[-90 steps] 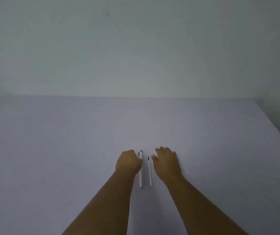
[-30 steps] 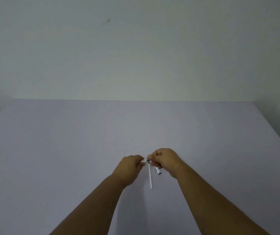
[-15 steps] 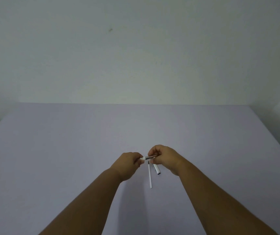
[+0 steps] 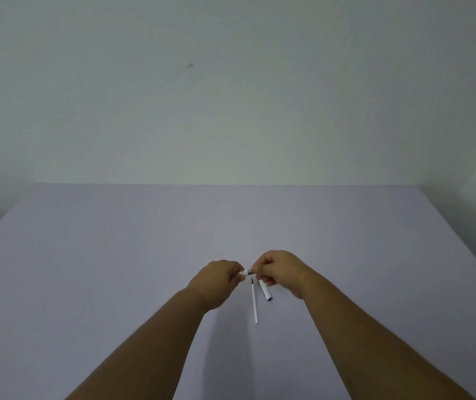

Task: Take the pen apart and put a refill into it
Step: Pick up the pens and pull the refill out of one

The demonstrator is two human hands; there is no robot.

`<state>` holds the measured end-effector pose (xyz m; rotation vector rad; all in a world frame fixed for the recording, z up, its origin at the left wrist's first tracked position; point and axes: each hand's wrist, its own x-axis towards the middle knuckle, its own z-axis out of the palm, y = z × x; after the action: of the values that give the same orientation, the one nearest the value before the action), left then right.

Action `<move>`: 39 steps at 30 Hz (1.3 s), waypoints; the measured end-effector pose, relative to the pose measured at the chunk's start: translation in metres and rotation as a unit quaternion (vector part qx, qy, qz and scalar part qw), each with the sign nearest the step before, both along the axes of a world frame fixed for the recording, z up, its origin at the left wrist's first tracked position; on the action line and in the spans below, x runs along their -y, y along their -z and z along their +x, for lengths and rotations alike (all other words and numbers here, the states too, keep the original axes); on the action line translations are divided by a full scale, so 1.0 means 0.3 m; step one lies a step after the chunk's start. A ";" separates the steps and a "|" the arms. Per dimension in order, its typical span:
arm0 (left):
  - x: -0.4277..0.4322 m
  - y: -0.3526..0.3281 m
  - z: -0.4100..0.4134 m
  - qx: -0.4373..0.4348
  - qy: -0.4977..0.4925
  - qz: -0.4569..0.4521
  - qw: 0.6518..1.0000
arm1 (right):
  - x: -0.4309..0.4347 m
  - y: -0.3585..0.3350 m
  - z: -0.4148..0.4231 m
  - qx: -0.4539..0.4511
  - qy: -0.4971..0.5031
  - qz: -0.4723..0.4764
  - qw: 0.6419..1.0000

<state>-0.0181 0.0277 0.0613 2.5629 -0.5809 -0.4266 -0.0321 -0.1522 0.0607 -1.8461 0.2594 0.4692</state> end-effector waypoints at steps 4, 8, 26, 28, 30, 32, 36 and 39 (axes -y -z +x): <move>-0.001 -0.009 0.000 0.009 -0.007 -0.009 1.000 | 0.002 -0.006 -0.006 -0.009 -0.006 0.022 1.000; 0.003 -0.017 -0.002 0.011 -0.002 -0.008 1.000 | 0.007 -0.004 -0.006 0.002 -0.003 -0.011 1.000; 0.030 -0.026 -0.013 0.021 0.006 -0.010 1.000 | 0.024 -0.013 -0.023 0.029 0.007 -0.008 1.000; 0.031 -0.027 -0.015 0.022 0.006 -0.010 1.000 | 0.023 -0.014 -0.024 0.025 0.007 0.014 1.000; 0.032 -0.029 -0.016 0.022 0.006 -0.011 1.000 | 0.022 -0.021 -0.029 0.006 0.014 0.015 1.000; 0.032 -0.031 -0.018 0.021 0.005 -0.012 1.000 | 0.022 -0.020 -0.028 0.009 0.020 -0.003 1.000; 0.032 -0.034 -0.020 0.025 0.005 -0.011 1.000 | 0.021 -0.018 -0.027 0.030 0.013 0.019 0.999; 0.029 -0.034 -0.016 0.027 0.000 -0.009 1.000 | 0.020 -0.030 -0.033 0.007 0.020 0.011 1.000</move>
<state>-0.0230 0.0190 0.0716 2.5634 -0.6016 -0.3508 -0.0419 -0.1580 0.0699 -1.8182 0.2796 0.4301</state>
